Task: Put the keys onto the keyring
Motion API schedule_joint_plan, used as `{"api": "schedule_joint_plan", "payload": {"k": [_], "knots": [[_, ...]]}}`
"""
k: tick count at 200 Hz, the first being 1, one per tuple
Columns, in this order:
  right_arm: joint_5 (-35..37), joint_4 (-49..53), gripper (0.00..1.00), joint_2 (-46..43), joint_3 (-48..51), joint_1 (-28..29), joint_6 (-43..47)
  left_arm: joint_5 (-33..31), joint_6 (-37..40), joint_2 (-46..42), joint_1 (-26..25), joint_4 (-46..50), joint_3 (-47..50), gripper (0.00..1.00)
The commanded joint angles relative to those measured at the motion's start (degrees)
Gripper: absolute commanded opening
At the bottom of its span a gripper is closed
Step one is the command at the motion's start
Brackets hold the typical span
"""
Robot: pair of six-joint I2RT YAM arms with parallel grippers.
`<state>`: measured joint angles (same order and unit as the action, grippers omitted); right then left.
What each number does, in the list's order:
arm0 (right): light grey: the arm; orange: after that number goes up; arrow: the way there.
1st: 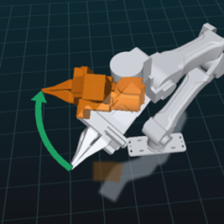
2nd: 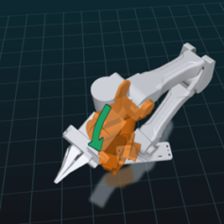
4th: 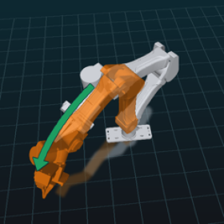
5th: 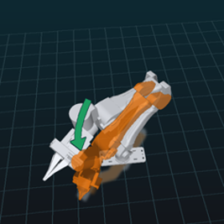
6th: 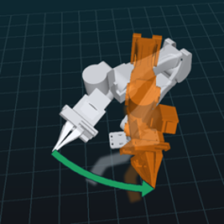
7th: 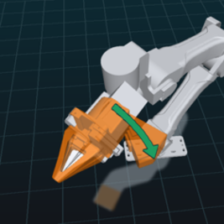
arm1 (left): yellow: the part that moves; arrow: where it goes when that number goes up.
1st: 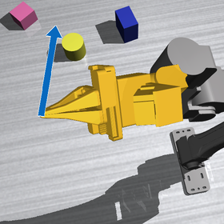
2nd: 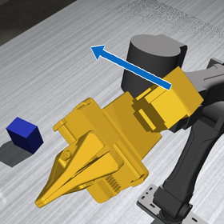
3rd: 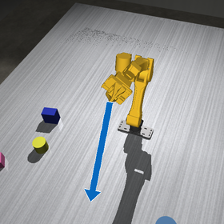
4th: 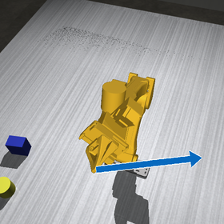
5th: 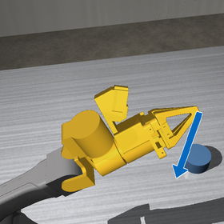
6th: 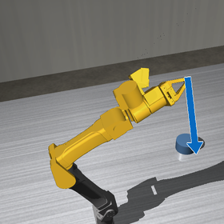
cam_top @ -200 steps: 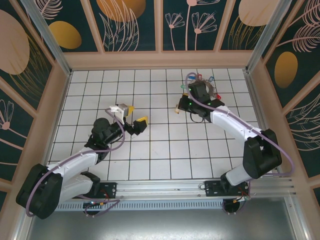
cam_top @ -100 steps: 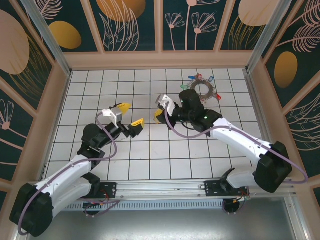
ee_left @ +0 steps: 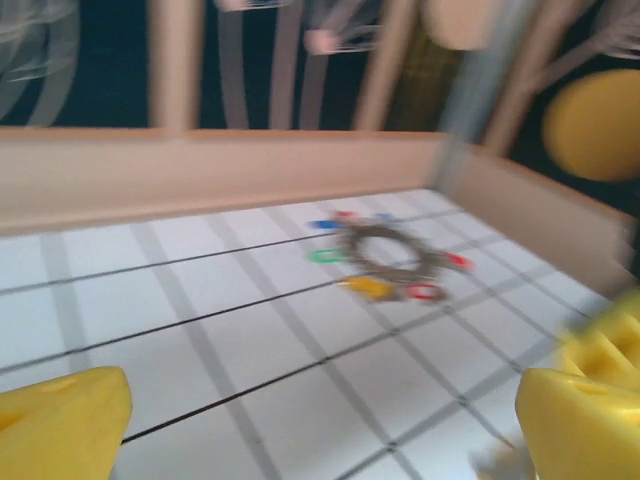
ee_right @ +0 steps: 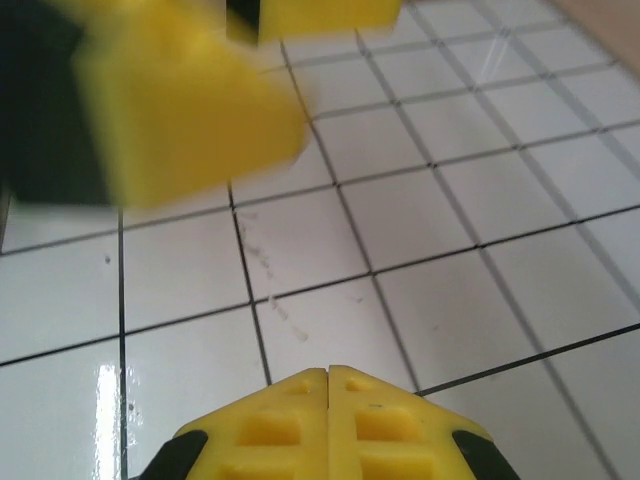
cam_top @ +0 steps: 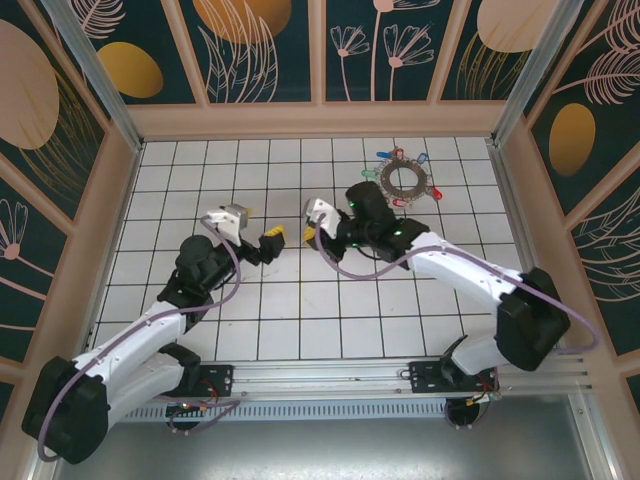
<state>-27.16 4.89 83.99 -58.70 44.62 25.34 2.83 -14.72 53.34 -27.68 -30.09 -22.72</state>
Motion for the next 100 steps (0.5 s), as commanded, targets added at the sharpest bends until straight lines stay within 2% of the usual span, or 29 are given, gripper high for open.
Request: {"api": "schedule_joint_plan", "payload": {"k": [1,11,22,44,72,100], "knots": [[-3.1,-3.9,0.0,5.4,2.3,3.7,-4.8,-28.6,-11.8,-2.8,5.0,19.8,-4.9,0.99],[-4.4,-6.3,0.0,8.1,2.4,4.7,-6.4,-24.9,-14.8,-2.8,11.0,25.2,-6.8,0.99],[-2.8,-8.0,0.0,11.4,1.5,6.8,-5.8,-22.5,-16.0,-3.5,14.1,26.1,-6.9,0.99],[-0.6,-9.8,0.0,18.5,-4.2,10.7,-4.6,-25.4,-16.7,-3.1,15.0,28.0,-7.5,0.99],[-4.0,-11.6,0.0,26.8,-12.0,13.5,-3.3,-22.9,-17.4,-0.8,16.3,27.6,-7.3,0.99],[-1.0,-14.8,0.0,30.9,-12.0,14.0,0.3,-21.4,-17.4,-0.2,16.3,26.6,-6.8,0.99]]}}
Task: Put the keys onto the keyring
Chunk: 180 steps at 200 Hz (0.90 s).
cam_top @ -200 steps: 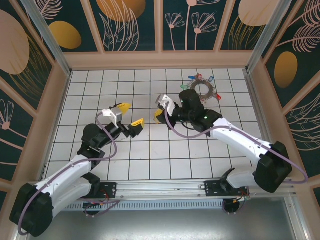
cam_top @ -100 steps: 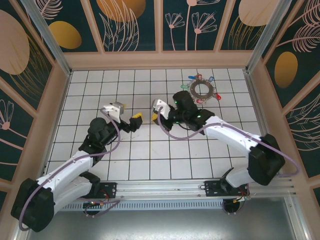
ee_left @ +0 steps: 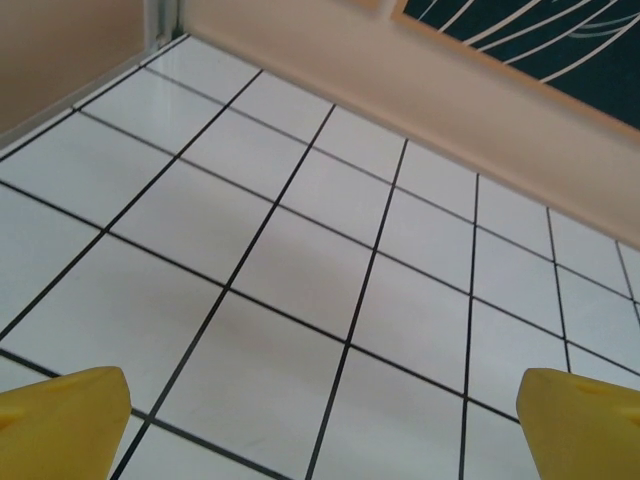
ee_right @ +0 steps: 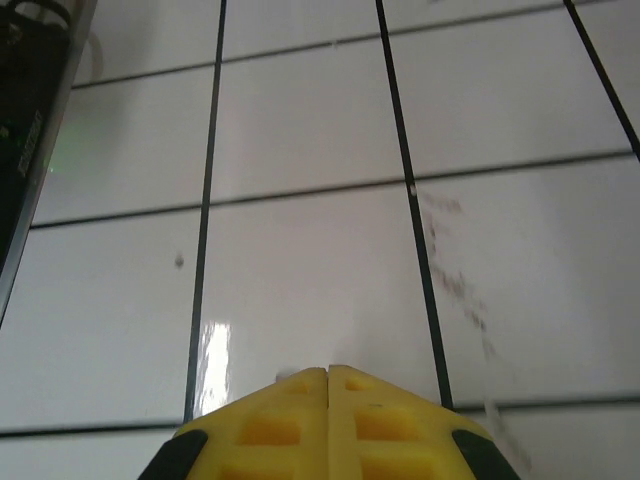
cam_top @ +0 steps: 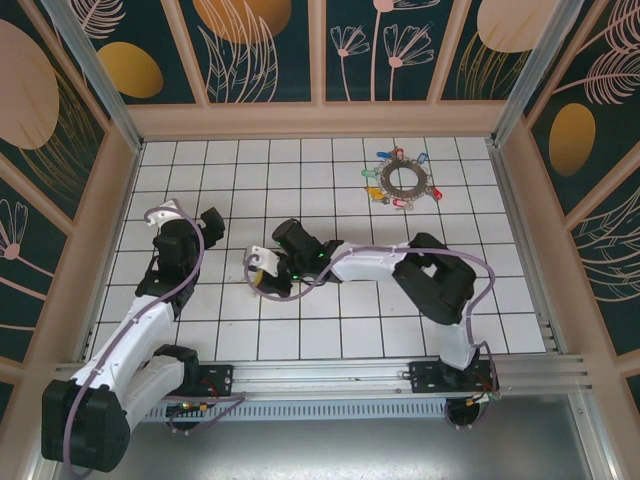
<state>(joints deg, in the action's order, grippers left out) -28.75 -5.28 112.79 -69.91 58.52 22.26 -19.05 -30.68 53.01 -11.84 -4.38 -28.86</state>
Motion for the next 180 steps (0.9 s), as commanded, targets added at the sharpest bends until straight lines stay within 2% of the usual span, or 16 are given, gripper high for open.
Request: {"api": "schedule_joint_plan", "payload": {"k": [1,39,75,92,98,119,122,125,140,160,180], "knots": [[0.9,-4.7,0.0,2.1,-0.7,0.1,3.5,0.5,-1.5,0.2,0.5,0.9,-0.6,0.99],[5.9,-0.7,0.0,2.2,4.2,-0.7,10.3,3.7,-1.7,1.6,0.4,-2.0,0.8,0.99],[5.8,-4.4,0.03,-1.1,11.3,-2.3,7.9,6.4,-2.1,4.8,0.4,-4.3,1.3,0.99],[4.1,-4.4,0.08,-2.6,13.0,-3.8,6.5,7.7,-2.0,5.2,0.4,-5.5,1.7,0.99],[3.5,-4.4,0.14,-3.4,13.5,-4.4,6.3,7.9,-2.0,5.1,0.4,-6.0,1.9,0.99],[2.2,-3.1,0.17,-6.5,14.9,-6.0,6.7,9.0,-1.5,4.8,0.4,-7.3,2.6,0.99],[2.1,-2.8,0.25,-7.1,15.0,-6.2,6.9,9.1,-1.4,4.7,0.4,-7.5,2.7,0.99],[2.0,-2.5,0.29,-7.6,15.2,-6.4,7.1,9.2,-1.4,4.7,0.4,-7.6,2.8,0.99],[0.9,-0.6,0.3,-10.1,16.0,-7.6,8.1,9.3,-1.4,4.6,0.5,-8.1,3.1,0.99],[-1.0,0.6,0.3,-14.3,17.4,-10.6,7.8,9.7,-1.4,4.7,0.5,-8.6,3.4,0.99],[-2.8,-3.5,0.3,-19.7,20.0,-17.0,3.9,10.0,-1.2,4.6,0.4,-8.8,3.5,0.99]]}}
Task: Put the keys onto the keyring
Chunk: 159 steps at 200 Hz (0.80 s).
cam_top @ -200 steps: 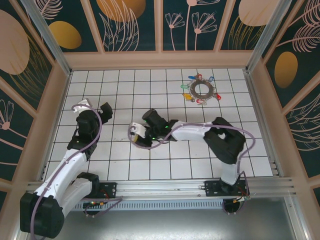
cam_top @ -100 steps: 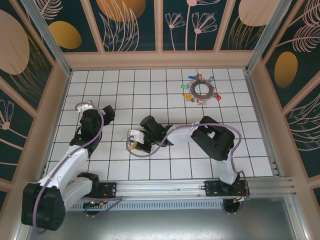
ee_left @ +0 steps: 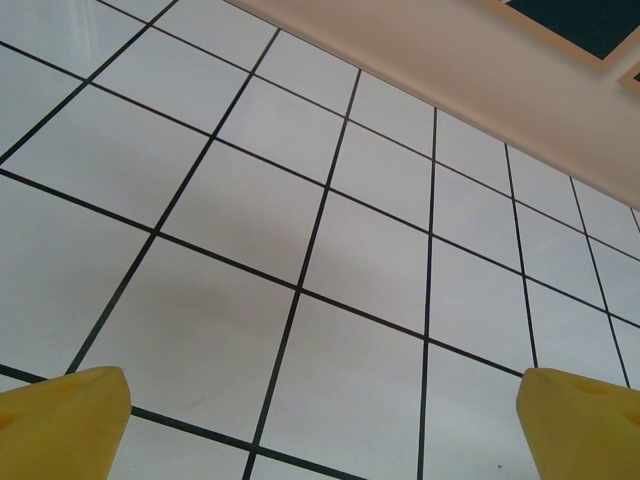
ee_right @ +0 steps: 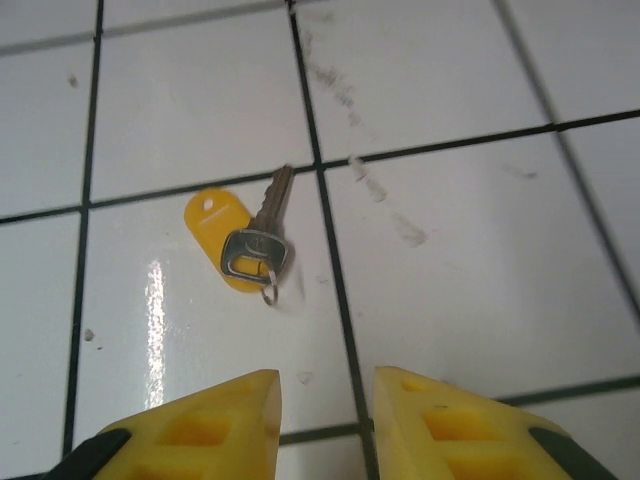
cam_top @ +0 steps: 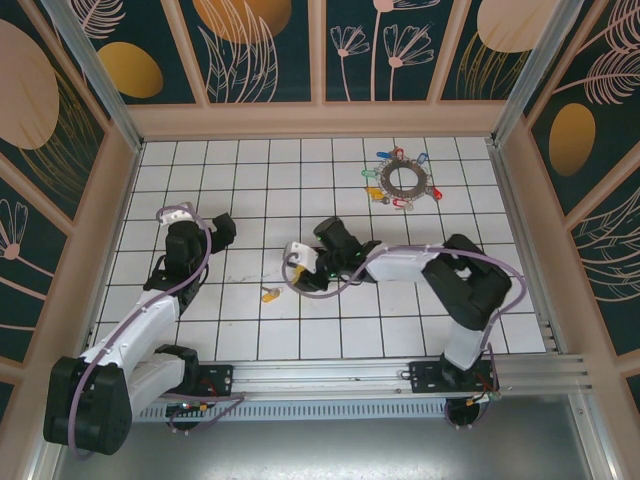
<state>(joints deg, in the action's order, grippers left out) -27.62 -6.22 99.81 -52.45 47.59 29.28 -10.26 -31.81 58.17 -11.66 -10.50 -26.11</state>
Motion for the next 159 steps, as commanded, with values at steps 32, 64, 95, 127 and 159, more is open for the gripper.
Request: {"api": "schedule_joint_plan", "payload": {"k": [32,64,95,127,159], "knots": [[17.4,-13.8,0.39,-13.8,4.1,-17.3,-18.4,3.1,0.5,0.8,0.2,-3.1,0.3,0.99],[32.9,0.9,0.39,-6.6,-9.1,-31.4,-36.7,5.9,1.0,2.5,0.2,-2.8,-0.5,0.99],[31.3,13.2,0.4,7.6,-24.1,-39.1,-40.8,6.8,1.7,2.5,0.3,-1.4,-1.1,0.99],[24.1,20.4,0.41,21.9,-39.3,-40.8,-35.8,6.9,2.0,2.0,0.3,0.2,-1.0,0.99],[21.1,24.8,0.41,29.3,-46.3,-40.6,-36.6,6.6,1.9,1.5,0.2,0.5,-0.8,0.99]]}}
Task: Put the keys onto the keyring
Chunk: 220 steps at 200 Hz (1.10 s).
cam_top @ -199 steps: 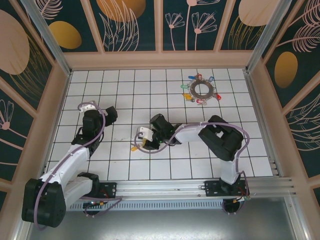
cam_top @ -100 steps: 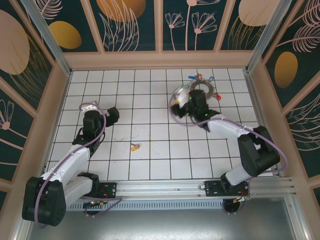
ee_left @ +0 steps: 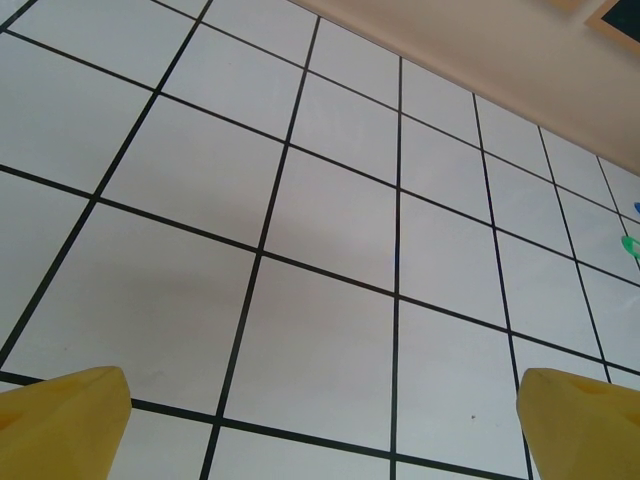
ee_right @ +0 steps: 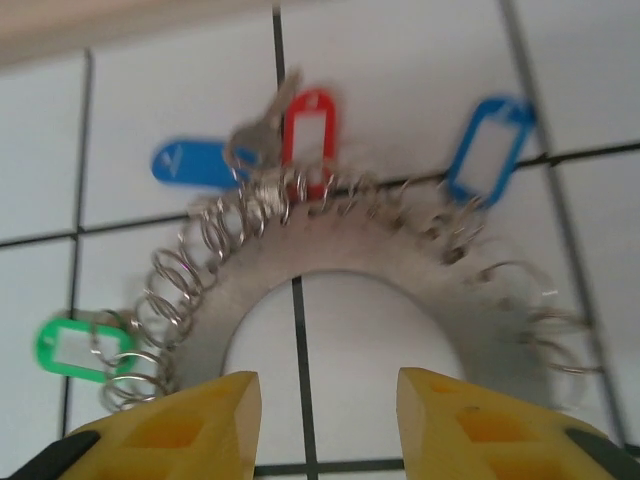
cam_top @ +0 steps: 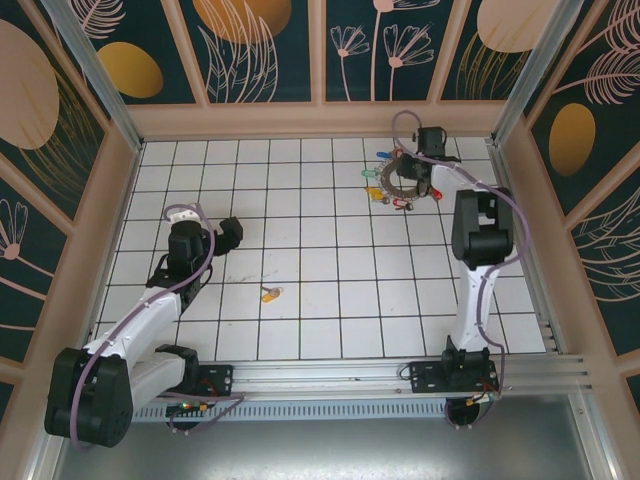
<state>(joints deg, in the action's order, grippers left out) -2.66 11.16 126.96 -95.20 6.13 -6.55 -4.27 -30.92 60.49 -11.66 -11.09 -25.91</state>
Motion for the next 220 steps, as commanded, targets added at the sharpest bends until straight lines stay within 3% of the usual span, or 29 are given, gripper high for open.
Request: {"api": "schedule_joint_plan", "payload": {"k": [1,62,109,142,163,220], "knots": [[-4.0,7.3,0.41,2.3,-3.5,0.9,-0.8,0.6,1.0,-0.8,0.2,1.1,-1.0,0.99],[-10.3,2.7,0.41,-4.6,12.0,6.2,-6.6,1.7,1.1,1.3,0.3,0.3,-1.3,0.99],[-9.7,-1.8,0.41,-15.9,24.8,21.1,-17.0,2.6,1.2,2.3,0.2,0.0,-1.7,0.99],[2.6,-0.1,0.42,-20.6,25.3,31.9,-20.5,4.3,0.9,2.9,0.3,-0.1,-2.1,0.99],[8.9,-0.1,0.43,-24.3,27.0,31.4,-19.2,8.3,2.1,3.1,0.3,-1.6,-2.2,0.99],[0.6,2.1,0.41,-28.2,32.1,23.1,-18.3,28.2,4.5,10.3,-0.6,-6.9,-5.3,0.96]]}}
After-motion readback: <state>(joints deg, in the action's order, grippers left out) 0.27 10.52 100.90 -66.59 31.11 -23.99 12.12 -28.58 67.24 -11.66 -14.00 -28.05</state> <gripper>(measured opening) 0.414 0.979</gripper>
